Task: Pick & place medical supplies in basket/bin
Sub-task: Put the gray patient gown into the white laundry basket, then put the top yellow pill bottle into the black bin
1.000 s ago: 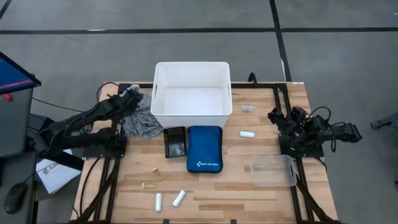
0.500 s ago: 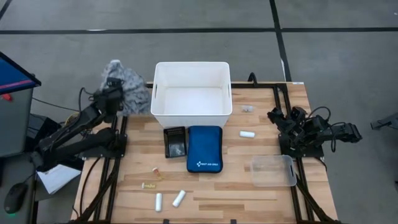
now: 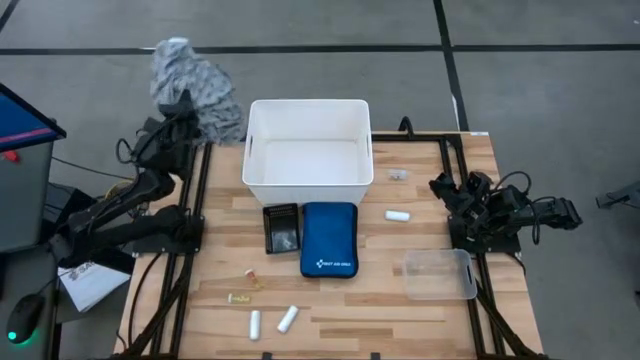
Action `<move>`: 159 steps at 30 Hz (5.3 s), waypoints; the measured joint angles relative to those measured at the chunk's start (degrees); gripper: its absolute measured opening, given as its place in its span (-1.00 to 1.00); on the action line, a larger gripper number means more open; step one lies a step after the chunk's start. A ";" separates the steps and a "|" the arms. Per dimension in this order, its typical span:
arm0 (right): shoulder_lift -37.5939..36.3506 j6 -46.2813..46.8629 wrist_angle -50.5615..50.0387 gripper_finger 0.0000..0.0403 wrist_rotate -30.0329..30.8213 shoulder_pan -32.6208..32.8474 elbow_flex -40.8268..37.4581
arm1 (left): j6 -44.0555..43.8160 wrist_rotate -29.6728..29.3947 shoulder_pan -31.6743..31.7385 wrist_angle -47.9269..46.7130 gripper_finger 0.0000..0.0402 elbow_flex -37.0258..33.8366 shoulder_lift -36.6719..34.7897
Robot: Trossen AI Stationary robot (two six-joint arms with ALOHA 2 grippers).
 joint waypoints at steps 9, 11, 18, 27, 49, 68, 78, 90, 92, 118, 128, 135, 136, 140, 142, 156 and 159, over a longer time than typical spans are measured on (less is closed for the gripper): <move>0.00 -0.65 -0.07 -0.04 0.00 0.01 0.00 | 10.46 28.49 -1.11 15.78 -0.99 4.25 12.76; 0.00 -0.65 -0.07 -0.04 0.00 0.02 0.00 | 13.72 34.46 -1.96 15.05 -0.99 6.74 15.64; 0.00 -0.63 -0.07 -0.04 -0.02 0.13 0.00 | 19.72 47.55 -6.62 11.24 -0.99 14.41 25.55; 0.02 0.88 0.94 -0.04 -0.04 0.13 0.00 | 28.77 49.34 -11.68 -12.74 -0.99 20.88 30.47; 0.02 1.90 12.84 -0.04 -0.19 0.12 0.62 | 30.37 54.29 -11.87 -18.90 -0.09 20.96 30.01; 0.02 6.89 17.03 -0.04 -1.52 0.13 0.79 | 26.50 65.30 -48.47 -54.81 -0.13 20.94 11.87; 0.02 6.89 20.60 -0.04 -1.53 0.13 0.87 | 10.83 59.58 -78.36 -71.68 -0.14 20.94 14.92; 0.02 6.87 20.49 -0.04 -1.53 0.13 0.87 | 41.29 33.86 -88.17 -78.24 -0.13 20.94 31.95; 0.02 6.56 20.49 -0.04 -1.38 0.13 0.87 | 45.21 29.31 -87.23 -78.07 -0.11 20.94 34.89; 0.02 4.30 20.86 -0.04 -0.02 0.13 0.87 | 58.86 26.09 -80.52 -64.92 -0.14 11.74 41.99; 0.02 4.31 20.86 -0.04 -0.17 0.13 0.87 | 61.19 26.74 -80.06 -60.78 -0.14 8.45 42.16; 0.02 4.31 20.75 -0.04 -0.22 0.13 0.87 | 63.57 26.77 -80.06 -56.63 -0.14 6.31 42.16; 0.02 4.31 20.73 -0.04 -0.22 0.13 0.87 | 63.61 26.77 -80.06 -56.37 -0.14 5.85 42.16; 0.02 4.34 20.71 -0.04 -0.22 0.13 0.87 | 63.91 26.79 -80.06 -54.77 -0.14 4.40 42.16; 0.02 4.34 20.71 -0.04 -0.22 0.13 0.87 | 65.40 26.85 -80.04 -53.58 -0.14 3.92 42.16; 0.02 6.02 20.58 -0.04 -0.15 0.13 0.87 | 68.45 30.26 -77.40 -48.19 -0.40 3.72 46.76; 0.02 6.43 20.58 -0.04 -0.11 0.13 0.87 | 68.40 30.25 -76.97 -48.00 -0.48 3.67 46.46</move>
